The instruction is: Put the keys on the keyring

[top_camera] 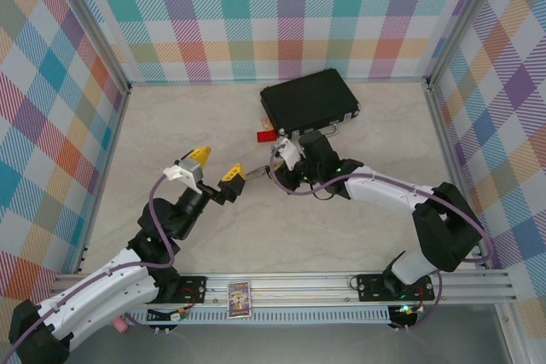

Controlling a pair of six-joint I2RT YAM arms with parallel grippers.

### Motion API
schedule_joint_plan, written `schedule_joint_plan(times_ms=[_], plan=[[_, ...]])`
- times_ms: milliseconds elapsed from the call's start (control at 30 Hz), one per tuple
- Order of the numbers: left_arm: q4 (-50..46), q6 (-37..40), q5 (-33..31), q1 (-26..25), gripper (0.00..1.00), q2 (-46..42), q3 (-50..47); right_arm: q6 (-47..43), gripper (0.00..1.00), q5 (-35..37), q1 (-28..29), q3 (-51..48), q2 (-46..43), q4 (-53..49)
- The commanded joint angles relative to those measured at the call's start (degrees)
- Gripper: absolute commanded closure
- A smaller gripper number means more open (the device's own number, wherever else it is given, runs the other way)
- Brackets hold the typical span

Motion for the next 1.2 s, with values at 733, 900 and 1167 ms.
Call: schedule_joint_plan(times_ms=[733,900,1167], plan=[[1.00,-0.02,0.19,0.13,0.00,-0.86,-1.63,5.29,1.00,4.69,0.54,-5.00,-0.37,-18.50],[1.15,-0.07,0.20,0.13,0.00,-0.71,-1.74,6.40,1.00,7.33,0.23,-6.05,0.31,-19.47],[1.35,-0.12,0.28,0.16,0.00,-0.52,-1.84,8.07,1.00,7.69,-0.60,-6.07,2.99,-20.66]])
